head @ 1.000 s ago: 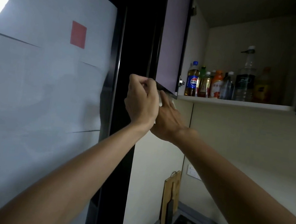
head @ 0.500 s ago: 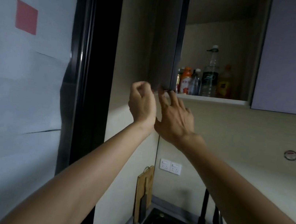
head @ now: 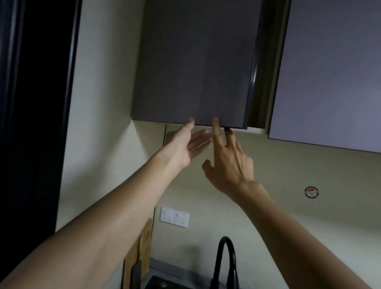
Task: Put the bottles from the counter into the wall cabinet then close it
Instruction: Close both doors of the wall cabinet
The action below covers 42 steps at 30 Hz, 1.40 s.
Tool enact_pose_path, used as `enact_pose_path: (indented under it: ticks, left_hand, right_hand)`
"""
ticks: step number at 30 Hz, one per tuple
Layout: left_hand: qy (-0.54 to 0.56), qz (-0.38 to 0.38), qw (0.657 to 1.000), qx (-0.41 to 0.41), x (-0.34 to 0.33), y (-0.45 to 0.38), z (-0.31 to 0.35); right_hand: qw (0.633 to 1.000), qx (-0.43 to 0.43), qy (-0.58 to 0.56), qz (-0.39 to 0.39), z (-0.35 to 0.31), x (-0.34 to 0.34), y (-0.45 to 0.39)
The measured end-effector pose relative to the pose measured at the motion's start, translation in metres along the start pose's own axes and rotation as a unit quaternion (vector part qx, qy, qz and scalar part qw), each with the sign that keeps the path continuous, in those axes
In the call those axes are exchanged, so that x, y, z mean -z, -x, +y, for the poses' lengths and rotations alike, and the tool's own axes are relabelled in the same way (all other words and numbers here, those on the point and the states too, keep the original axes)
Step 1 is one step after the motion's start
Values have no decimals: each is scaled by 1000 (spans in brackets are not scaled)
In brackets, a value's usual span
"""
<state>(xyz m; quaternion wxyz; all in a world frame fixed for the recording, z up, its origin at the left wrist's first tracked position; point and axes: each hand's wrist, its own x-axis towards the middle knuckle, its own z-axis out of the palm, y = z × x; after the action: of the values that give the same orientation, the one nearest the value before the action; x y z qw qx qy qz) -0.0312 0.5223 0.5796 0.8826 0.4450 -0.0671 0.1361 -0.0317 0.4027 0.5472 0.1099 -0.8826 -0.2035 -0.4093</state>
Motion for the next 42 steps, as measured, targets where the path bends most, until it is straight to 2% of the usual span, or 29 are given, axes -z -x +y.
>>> enact_pose_path:
  ticks: [6, 16, 25, 29, 34, 42]
  left_hand:
    - [12, -10, 1000, 0, -30, -53, -27]
    - [-38, -18, 999, -18, -56, -130, -66]
    - [-67, 30, 997, -36, -72, -186, -95]
    - [-58, 50, 996, -38, -76, -204, -101]
    - [-44, 14, 998, -36, -78, -219, -106]
    - [-49, 19, 998, -43, -82, -221, -110]
  right_hand:
    - [1000, -2, 10, -11, 49, -21, -18]
    - [999, -37, 24, -18, 112, -61, -51]
    - [979, 69, 74, 177, 152, -95, -81]
    - [978, 91, 127, 136, 169, -106, -98]
    - [984, 70, 151, 60, 186, -122, -112]
    - [982, 69, 163, 58, 193, -142, -120]
